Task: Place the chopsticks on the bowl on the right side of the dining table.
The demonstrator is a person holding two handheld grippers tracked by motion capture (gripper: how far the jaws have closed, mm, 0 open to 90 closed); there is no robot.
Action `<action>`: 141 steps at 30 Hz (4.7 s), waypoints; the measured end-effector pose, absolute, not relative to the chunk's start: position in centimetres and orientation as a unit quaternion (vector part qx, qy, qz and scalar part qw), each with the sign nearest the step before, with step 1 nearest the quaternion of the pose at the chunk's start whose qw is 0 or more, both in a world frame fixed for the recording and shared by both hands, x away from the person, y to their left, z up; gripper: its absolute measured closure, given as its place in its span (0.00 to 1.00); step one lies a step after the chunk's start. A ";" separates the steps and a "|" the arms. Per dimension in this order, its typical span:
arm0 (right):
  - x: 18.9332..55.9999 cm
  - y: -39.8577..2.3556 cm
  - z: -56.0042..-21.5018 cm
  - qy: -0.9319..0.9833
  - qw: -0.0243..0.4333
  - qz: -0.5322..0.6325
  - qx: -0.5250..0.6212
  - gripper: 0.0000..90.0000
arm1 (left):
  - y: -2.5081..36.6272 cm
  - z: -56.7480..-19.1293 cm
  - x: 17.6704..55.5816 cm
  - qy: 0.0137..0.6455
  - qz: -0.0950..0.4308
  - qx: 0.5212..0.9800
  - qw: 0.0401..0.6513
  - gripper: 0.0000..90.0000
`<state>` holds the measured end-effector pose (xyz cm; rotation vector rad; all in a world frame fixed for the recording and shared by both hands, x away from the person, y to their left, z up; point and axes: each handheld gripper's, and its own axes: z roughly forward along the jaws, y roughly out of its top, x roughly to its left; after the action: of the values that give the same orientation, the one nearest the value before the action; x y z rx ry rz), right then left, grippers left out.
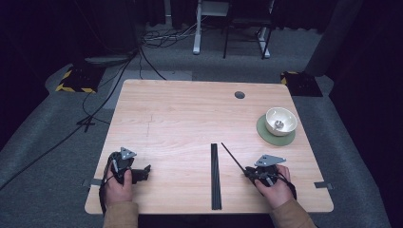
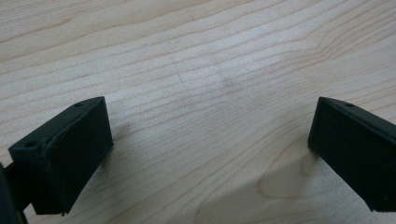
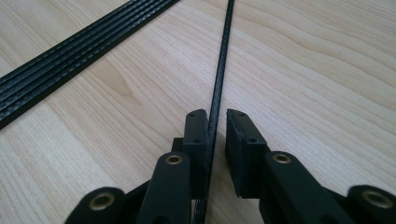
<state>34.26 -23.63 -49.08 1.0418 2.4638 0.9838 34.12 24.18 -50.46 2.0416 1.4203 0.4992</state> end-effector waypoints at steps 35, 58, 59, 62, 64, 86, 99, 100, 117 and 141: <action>34.9 -27.8 -44.0 0.836 0.147 0.383 0.363 0.96 | 24.1 -50.5 34.3 0.530 0.185 0.772 0.298 0.00; 35.9 -30.9 -36.6 0.835 0.180 0.415 0.314 0.96 | 24.1 -50.5 34.3 0.532 0.184 0.771 0.299 0.00; 36.4 -31.3 -35.9 0.835 0.185 0.415 0.310 0.96 | 24.1 -50.5 34.3 0.532 0.184 0.771 0.299 0.00; 36.9 -31.7 -35.0 0.833 0.189 0.420 0.307 0.96 | 24.1 -50.5 34.3 0.532 0.184 0.771 0.299 0.00; 37.2 -32.0 -34.6 0.832 0.191 0.421 0.306 0.96 | 24.1 -50.5 34.3 0.531 0.186 0.771 0.299 0.00; 44.3 -36.0 -34.3 0.830 0.208 0.421 0.300 0.96 | 24.1 -50.5 34.4 0.532 0.188 0.770 0.298 0.00; 49.0 -37.5 -36.3 0.829 0.200 0.407 0.328 0.96 | 24.1 -50.5 34.4 0.532 0.188 0.770 0.298 0.00; 49.0 -37.5 -36.3 0.829 0.200 0.407 0.328 0.96 | 24.1 -50.5 34.4 0.532 0.188 0.770 0.298 0.00; 52.0 -38.8 -39.8 0.840 0.184 0.376 0.346 0.96 | 24.1 -50.5 34.4 0.532 0.188 0.770 0.298 0.00; 52.6 -39.4 -42.3 0.843 0.177 0.359 0.359 0.96 | 24.1 -50.5 34.4 0.532 0.188 0.770 0.298 0.00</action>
<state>52.64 -39.37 -42.33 1.0172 2.3868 1.0168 34.37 24.09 -50.49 2.0453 1.4145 0.4993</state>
